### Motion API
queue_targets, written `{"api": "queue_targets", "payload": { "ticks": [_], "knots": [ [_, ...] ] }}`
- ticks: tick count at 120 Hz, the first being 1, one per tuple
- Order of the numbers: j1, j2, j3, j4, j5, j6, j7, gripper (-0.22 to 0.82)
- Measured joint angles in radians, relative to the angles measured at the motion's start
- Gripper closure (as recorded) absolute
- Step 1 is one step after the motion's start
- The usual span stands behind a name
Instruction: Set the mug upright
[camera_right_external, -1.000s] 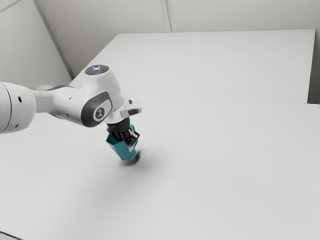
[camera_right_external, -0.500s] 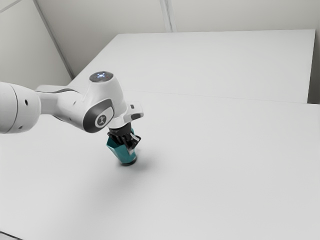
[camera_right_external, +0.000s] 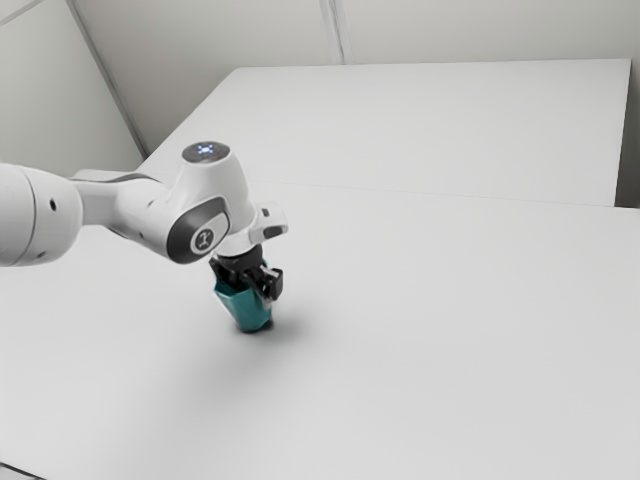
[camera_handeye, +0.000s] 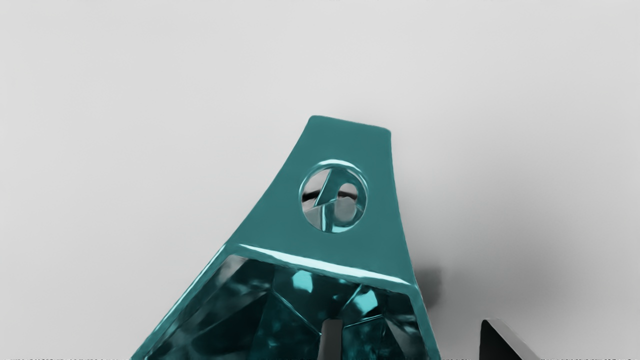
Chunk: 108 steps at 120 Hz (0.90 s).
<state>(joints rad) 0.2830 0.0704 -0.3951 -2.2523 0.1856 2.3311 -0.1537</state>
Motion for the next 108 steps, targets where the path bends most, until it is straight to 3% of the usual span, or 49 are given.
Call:
{"api": "queue_targets", "payload": {
  "ticks": [16,37,68,93,108],
  "knots": [
    [0.002,-0.028,-0.008,0.015,0.002,-0.029,0.0,0.19],
    [0.002,-0.075,-0.027,0.061,0.002,-0.087,0.0,0.09],
    [-0.035,-0.091,-0.017,0.181,-0.135,-0.2,0.001,0.03],
    [-0.044,-0.072,-0.012,0.467,-0.206,-0.412,0.005,0.01],
    [-0.047,-0.068,-0.009,0.558,-0.203,-0.517,0.006,0.01]
  ]
}}
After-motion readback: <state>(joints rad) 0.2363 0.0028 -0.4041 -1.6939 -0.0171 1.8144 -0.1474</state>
